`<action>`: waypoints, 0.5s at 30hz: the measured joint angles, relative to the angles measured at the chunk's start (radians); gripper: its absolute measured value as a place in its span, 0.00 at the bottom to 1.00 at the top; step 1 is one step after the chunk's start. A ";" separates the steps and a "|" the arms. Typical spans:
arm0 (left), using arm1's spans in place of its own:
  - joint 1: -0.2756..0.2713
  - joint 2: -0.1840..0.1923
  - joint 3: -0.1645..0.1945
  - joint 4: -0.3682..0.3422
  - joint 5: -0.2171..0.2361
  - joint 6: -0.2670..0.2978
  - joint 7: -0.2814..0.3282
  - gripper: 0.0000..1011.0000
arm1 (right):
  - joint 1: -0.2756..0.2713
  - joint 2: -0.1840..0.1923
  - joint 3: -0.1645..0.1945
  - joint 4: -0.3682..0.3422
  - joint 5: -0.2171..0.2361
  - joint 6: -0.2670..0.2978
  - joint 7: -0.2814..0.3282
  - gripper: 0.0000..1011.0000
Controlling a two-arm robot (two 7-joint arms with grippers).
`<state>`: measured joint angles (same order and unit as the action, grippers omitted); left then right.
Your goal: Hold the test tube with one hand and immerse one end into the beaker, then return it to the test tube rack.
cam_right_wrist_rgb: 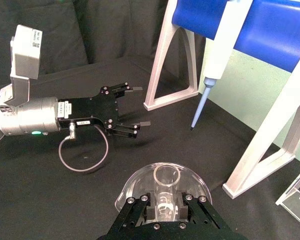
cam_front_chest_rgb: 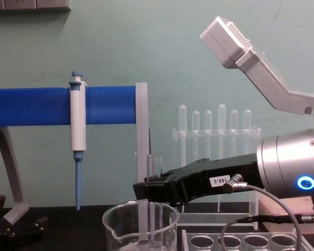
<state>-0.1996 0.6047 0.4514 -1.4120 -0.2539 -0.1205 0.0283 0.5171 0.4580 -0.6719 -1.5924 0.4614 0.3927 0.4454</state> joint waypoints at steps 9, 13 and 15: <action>0.000 0.000 0.000 0.000 0.000 0.000 0.000 0.99 | 0.000 0.000 0.000 0.000 0.000 0.000 0.000 0.24; 0.000 0.000 0.000 0.000 0.000 0.000 0.000 0.99 | 0.000 0.000 0.000 0.000 0.000 0.000 0.000 0.24; 0.000 0.000 0.000 0.000 0.000 0.000 0.000 0.99 | 0.000 0.000 0.000 0.000 0.000 0.000 0.000 0.24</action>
<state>-0.1995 0.6047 0.4514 -1.4120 -0.2539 -0.1205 0.0283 0.5171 0.4580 -0.6718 -1.5923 0.4614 0.3927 0.4454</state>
